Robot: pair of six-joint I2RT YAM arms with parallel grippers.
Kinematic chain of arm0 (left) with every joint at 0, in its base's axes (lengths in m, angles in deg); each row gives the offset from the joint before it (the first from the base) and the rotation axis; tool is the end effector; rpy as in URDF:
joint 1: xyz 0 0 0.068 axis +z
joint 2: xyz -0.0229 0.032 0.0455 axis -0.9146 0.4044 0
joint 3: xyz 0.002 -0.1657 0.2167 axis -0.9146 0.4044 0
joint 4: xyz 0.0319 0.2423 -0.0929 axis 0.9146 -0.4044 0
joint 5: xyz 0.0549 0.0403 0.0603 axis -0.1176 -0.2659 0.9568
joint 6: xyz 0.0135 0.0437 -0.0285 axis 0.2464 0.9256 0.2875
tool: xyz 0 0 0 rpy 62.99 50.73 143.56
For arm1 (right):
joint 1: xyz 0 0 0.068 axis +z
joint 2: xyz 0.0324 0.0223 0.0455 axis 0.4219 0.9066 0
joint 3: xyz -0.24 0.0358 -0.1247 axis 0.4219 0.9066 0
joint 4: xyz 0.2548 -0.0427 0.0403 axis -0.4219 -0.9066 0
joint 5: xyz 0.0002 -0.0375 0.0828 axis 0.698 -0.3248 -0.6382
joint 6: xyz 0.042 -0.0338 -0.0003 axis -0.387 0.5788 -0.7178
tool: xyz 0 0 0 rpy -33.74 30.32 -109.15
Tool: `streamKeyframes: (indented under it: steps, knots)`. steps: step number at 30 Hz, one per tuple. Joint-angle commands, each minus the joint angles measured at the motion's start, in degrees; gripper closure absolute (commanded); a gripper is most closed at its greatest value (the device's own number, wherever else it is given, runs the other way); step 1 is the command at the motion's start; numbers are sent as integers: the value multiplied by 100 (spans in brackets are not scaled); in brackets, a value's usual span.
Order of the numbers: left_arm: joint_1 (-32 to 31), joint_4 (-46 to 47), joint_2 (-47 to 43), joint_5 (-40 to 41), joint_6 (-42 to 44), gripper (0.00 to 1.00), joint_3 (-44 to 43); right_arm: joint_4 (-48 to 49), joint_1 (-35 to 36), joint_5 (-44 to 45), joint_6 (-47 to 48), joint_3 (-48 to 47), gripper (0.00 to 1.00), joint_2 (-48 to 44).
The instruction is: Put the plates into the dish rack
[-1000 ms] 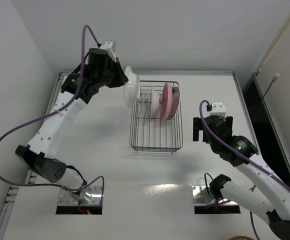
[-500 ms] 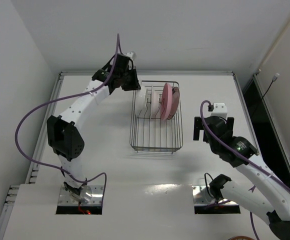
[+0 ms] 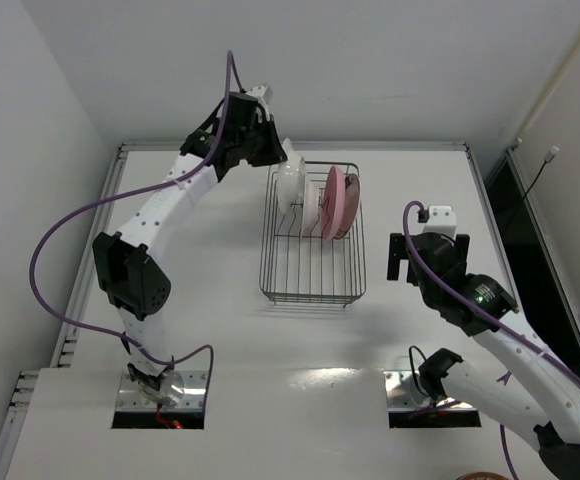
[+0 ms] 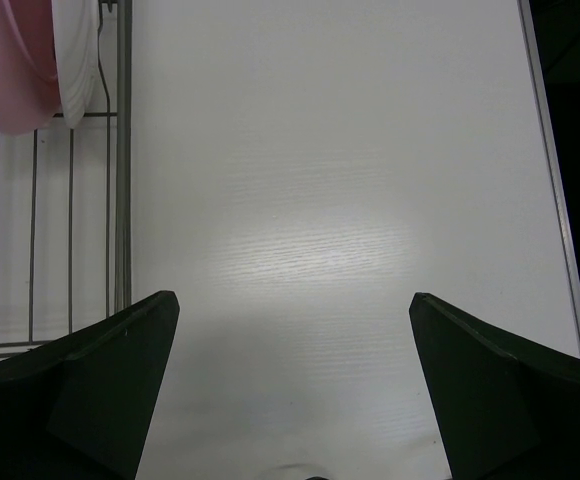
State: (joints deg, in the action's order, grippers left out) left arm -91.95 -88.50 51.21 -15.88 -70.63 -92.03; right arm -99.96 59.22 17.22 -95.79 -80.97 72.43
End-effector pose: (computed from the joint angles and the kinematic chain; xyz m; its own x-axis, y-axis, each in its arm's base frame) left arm 0.3821 -0.1898 0.3938 -0.6716 -0.2586 -0.6944 0.2059 0.8351 -0.5101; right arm 0.1347 0.0649 0.3077 -0.5023 0.1132 -0.8573 0.2134 0.9769 0.0040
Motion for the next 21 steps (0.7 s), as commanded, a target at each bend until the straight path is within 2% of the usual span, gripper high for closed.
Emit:
streamKeyframes:
  steps: [1, 12, 21]
  knots:
    - [-30, 704, -285, -280, -205, 100, -296, 226, -16, 87, -47, -2, 0, -48]
    - [-30, 828, -224, -227, -266, 100, -76, 226, -16, 35, -47, 50, 0, -48]
    - [-30, 959, -171, -174, -214, 100, 434, 226, -16, 35, -47, 50, 0, 5]
